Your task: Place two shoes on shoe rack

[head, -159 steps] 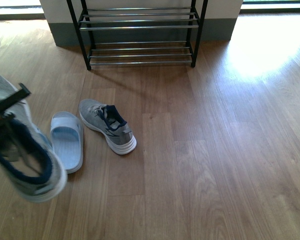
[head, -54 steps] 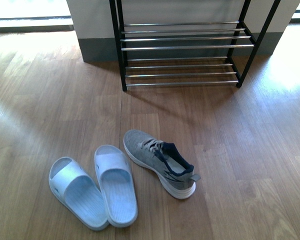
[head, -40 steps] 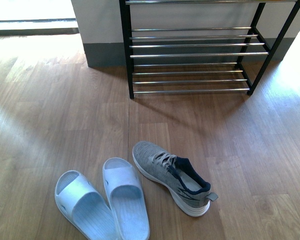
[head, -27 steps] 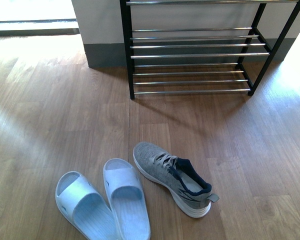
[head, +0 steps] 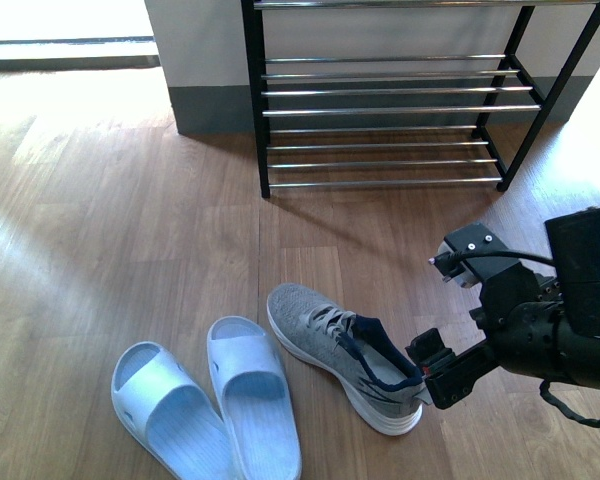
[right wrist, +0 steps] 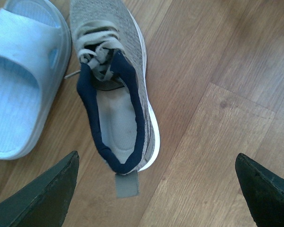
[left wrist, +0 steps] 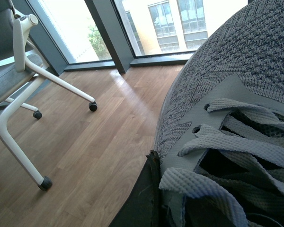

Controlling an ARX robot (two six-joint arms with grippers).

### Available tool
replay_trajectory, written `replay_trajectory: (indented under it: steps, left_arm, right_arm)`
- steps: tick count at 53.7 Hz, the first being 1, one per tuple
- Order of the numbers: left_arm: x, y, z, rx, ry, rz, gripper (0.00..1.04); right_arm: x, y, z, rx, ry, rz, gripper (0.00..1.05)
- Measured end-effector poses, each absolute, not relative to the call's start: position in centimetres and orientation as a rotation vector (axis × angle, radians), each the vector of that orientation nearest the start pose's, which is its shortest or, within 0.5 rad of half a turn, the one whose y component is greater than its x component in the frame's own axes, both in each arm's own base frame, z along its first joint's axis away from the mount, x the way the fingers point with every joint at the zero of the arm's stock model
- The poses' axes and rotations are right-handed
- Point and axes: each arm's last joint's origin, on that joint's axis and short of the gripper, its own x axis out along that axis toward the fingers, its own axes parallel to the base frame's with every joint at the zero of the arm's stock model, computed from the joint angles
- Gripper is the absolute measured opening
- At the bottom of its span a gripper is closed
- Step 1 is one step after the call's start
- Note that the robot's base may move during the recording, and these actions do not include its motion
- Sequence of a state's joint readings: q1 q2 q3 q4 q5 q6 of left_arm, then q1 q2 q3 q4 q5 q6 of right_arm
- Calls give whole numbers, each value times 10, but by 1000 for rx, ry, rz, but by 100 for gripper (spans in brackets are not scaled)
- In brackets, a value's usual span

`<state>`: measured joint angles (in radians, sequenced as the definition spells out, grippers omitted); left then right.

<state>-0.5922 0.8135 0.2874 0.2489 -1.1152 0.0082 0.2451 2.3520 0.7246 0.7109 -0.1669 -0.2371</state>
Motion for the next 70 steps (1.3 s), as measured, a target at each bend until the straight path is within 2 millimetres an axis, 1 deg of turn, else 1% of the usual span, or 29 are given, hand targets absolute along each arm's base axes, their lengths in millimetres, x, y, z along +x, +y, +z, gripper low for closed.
replay_trajectory:
  steps: [1,5,17,25,38,46,56,58,59,62,63,66,67,70]
  left_arm:
    - [146,-67,202,219,186,519,2]
    - [146,-67,202,219,186,519,2]
    - [146,-67,202,219,186,519,2]
    - [146,-67,202,219,186,519,2]
    - [146,-67,202,220,187,519,2]
    - [146,-67,202,220,187,519,2]
    - [146,-67,202,219,186,519,2]
    - [146,-67,202,220,187,519,2]
    - [146,-67,202,219,186,519,2]
    - [146,-67,202,220,187,519,2]
    - [146,-67,202,219,186,519,2]
    - [146,-67,202,219,186,519,2]
    - [146,-67,202,220,187,519,2]
    - [146,-67,202,219,186,519,2]
  right_arm:
    - [304,79,-41,-250,888,487,96]
    - [315,79,-57,-251,912,479,96]
    - [338,81,-83,-245,933,453,96]
    - [344,82,-94,-226,955,444,96]
    - [350,86,-105,-203,976,441,96]
    - [356,87,-117,-197,994,423,96]
    - [367,93,-126,-159,992,409,96]
    - [370,96,-129,-151,989,405,90]
    - [372,98,-130,-148,986,403,85]
    - [372,101,-132,-144,991,408,75]
    - [372,103,-133,-142,994,408,70]
    - [372,105,-134,-139,995,406,59]
    - [372,106,-135,-139,998,407,54]
    - [373,107,-135,-138,999,403,43]
